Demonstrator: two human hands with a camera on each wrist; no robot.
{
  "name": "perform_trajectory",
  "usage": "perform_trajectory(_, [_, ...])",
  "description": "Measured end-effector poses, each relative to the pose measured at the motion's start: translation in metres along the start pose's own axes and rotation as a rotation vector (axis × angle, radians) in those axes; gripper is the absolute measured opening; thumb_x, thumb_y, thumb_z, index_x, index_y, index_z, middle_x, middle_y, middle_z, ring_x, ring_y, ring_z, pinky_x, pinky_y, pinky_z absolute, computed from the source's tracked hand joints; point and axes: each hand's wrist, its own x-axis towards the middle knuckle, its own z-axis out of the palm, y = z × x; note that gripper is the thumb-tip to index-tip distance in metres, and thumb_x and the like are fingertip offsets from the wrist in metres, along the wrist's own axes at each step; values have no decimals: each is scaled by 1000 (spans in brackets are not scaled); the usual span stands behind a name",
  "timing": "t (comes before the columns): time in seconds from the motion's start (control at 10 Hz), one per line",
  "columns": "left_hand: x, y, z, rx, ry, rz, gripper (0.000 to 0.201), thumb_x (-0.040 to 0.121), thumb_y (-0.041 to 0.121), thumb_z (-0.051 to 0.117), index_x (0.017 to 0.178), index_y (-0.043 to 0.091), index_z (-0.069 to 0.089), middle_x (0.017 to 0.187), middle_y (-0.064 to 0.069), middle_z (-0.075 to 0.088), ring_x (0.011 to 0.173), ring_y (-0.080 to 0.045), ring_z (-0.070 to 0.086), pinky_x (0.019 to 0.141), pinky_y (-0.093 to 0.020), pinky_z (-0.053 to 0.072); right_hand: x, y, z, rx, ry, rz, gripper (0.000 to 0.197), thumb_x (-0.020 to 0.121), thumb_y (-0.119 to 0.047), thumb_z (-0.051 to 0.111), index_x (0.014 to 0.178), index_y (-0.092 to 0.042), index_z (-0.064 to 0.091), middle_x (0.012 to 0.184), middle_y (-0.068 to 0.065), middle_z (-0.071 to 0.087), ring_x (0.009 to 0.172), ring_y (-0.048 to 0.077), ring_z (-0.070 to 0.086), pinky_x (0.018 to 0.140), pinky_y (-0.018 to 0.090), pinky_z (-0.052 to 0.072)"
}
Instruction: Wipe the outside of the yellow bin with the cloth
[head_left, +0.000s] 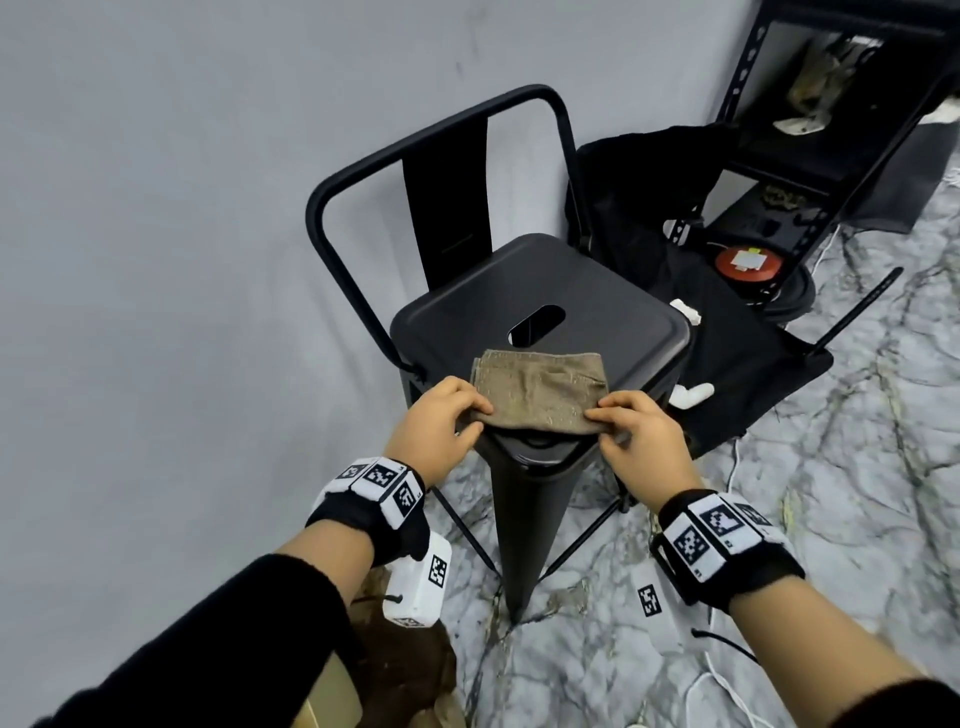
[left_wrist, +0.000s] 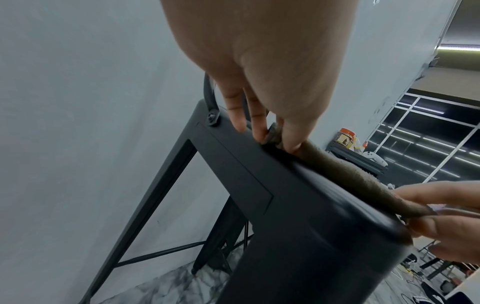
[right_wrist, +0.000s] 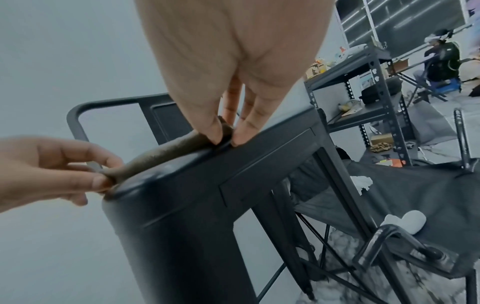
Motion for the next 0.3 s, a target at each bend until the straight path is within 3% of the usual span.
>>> perform_trajectory(0.2, [-4, 4, -1, 7, -6, -30, 16, 82, 10, 58, 93, 19, 63, 97, 11, 49, 82, -6, 50, 77, -27, 47, -5, -3, 1, 17, -24, 23, 29, 77, 6, 56, 100, -6, 68, 111, 8, 58, 83, 13, 51, 77, -7, 31])
perform_trajectory(0.3, [-1, 6, -1, -1, 11, -37, 18, 82, 11, 57, 97, 19, 62, 99, 9, 51, 86, -8, 51, 82, -32, 50, -3, -2, -2, 24, -25, 28, 31, 77, 7, 55, 102, -7, 67, 113, 7, 57, 82, 12, 50, 80, 0, 36])
